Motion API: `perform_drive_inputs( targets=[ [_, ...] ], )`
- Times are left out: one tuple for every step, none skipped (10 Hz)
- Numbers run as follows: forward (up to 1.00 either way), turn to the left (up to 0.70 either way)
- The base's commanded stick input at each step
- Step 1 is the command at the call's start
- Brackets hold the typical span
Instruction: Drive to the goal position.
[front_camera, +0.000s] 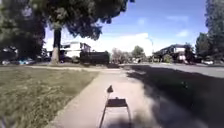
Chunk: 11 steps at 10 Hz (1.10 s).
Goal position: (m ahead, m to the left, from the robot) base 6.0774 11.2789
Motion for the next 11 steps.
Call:
perform_drive_inputs(
  targets=[
    [1.00,0.02],
    [1.00,0.03],
    [1.00,0.03],
    [1.00,0.02],
    [1.00,0.03],
    [1.00,0.03],
    [1.00,0.02],
    [1.00,0.03],
    [1.00,0.03],
    [1.00,0.03],
    [1.00,0.03]
  ],
)
